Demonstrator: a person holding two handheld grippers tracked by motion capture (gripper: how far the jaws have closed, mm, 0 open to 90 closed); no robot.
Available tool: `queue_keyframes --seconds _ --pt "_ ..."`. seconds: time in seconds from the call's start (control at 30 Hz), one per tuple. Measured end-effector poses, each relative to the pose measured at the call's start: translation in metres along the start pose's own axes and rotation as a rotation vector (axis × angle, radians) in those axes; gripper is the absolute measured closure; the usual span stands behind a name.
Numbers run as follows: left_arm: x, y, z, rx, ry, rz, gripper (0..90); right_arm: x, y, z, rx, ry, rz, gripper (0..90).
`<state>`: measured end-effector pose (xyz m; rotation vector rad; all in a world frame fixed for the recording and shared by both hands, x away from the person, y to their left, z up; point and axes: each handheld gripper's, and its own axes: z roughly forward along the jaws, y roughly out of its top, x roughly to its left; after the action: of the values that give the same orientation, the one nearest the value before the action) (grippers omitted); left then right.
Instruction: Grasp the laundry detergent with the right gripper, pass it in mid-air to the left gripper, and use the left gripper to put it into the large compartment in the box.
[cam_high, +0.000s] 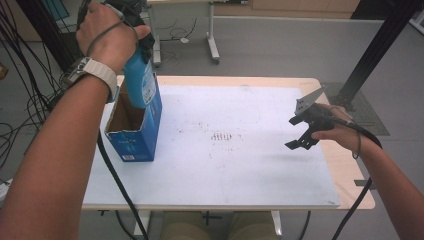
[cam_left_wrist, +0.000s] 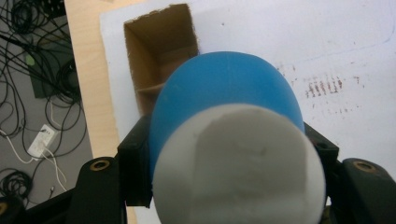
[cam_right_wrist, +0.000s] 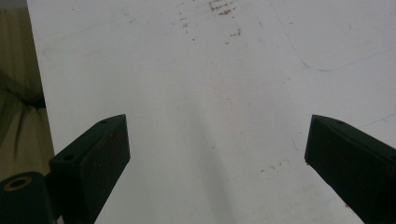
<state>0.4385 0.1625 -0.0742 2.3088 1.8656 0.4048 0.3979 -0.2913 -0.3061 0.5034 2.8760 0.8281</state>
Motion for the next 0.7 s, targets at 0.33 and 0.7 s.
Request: queue_keyframes --seconds 0.33,0.7 --pt "0.013 -0.001 0.008 0.008 0.031 -0.03 37.1 0.0 -0.001 0.002 0.006 0.001 0.009 6.7" --pt "0.024 -0.004 0.019 0.014 0.044 -0.054 37.1 -0.001 -0.001 0.003 0.009 0.002 0.013 6.7"
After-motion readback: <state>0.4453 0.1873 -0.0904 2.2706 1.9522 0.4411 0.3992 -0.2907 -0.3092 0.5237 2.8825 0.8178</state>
